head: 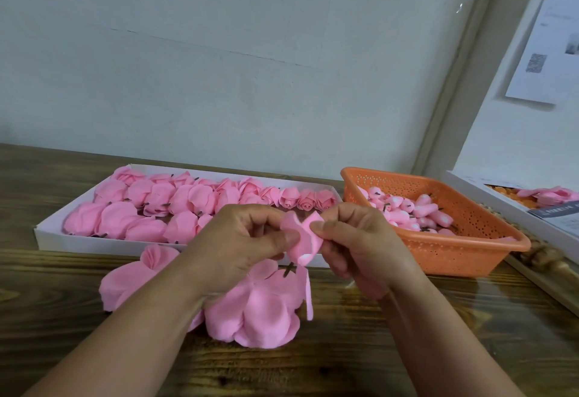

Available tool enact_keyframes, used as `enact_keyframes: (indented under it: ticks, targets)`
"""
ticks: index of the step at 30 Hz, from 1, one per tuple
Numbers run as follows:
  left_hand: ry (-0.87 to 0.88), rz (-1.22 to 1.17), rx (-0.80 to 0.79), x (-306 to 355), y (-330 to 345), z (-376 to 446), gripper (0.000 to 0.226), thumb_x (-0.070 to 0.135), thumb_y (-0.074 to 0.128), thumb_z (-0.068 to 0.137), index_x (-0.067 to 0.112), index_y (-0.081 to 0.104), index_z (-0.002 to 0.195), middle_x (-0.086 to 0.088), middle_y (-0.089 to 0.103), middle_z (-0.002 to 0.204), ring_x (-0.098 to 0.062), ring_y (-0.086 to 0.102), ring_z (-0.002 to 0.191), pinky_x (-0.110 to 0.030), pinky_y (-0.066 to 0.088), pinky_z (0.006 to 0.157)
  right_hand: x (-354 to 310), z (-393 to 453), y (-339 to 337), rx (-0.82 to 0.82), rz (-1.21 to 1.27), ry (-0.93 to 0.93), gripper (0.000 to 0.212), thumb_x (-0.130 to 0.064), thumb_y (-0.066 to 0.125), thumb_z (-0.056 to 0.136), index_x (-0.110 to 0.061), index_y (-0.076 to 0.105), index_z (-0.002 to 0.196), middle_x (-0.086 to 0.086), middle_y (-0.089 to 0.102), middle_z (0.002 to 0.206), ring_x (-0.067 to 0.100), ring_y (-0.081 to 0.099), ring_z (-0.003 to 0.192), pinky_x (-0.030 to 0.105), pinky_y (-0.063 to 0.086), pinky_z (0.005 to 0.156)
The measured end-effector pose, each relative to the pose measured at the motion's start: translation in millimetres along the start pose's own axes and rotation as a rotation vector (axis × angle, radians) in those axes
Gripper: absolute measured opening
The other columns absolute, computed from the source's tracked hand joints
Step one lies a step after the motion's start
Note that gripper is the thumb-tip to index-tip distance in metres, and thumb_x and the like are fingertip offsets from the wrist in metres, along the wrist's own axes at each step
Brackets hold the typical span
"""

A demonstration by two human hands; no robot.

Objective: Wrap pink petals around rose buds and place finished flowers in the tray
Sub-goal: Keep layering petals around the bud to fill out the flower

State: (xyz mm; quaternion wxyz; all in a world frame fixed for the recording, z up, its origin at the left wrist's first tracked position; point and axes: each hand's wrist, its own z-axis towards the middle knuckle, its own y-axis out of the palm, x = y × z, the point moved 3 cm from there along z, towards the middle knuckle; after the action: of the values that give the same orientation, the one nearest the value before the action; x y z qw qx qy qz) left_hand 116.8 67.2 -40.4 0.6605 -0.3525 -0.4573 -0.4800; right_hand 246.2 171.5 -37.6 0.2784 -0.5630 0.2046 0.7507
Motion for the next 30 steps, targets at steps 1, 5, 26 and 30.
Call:
enact_keyframes:
  ticks: [1, 5, 26, 30]
  targets:
    - [-0.019, 0.002, 0.039, -2, -1, 1, 0.009, 0.024, 0.071, 0.06, 0.024, 0.077, 0.068, 0.002, 0.073, 0.076, -0.009, 0.068, 0.073, -0.017, 0.053, 0.066, -1, 0, 1, 0.008, -0.023, -0.021, 0.031, 0.003, 0.058, 0.085, -0.013, 0.062, 0.058, 0.004, 0.048, 0.041, 0.01, 0.035, 0.029, 0.014, 0.026, 0.034]
    - [-0.061, -0.022, 0.121, -8, 3, 3, 0.006, 0.018, 0.072, 0.066, 0.024, 0.075, 0.064, 0.006, 0.07, 0.066, -0.004, 0.064, 0.061, -0.014, 0.049, 0.056, -3, -2, 6, 0.027, -0.051, -0.047, 0.025, 0.004, 0.06, 0.085, -0.008, 0.061, 0.062, 0.006, 0.05, 0.041, 0.011, 0.037, 0.029, 0.015, 0.027, 0.034]
    - [-0.016, 0.19, 0.228, -16, 16, -1, 0.035, 0.015, 0.063, 0.089, 0.043, 0.072, 0.071, 0.027, 0.069, 0.07, 0.014, 0.062, 0.073, -0.006, 0.047, 0.065, 10, -1, 11, 0.135, -0.076, 0.098, 0.043, 0.001, 0.054, 0.089, -0.015, 0.063, 0.05, 0.008, 0.056, 0.048, 0.016, 0.047, 0.034, 0.02, 0.036, 0.035]
    - [-0.065, 0.171, 0.191, -14, 11, 0, 0.045, 0.011, 0.057, 0.094, 0.036, 0.071, 0.059, 0.027, 0.064, 0.062, 0.014, 0.057, 0.064, -0.006, 0.041, 0.063, 5, -2, 10, 0.048, -0.076, 0.1, 0.024, 0.002, 0.053, 0.089, -0.003, 0.061, 0.066, 0.008, 0.06, 0.053, 0.016, 0.051, 0.037, 0.021, 0.04, 0.036]
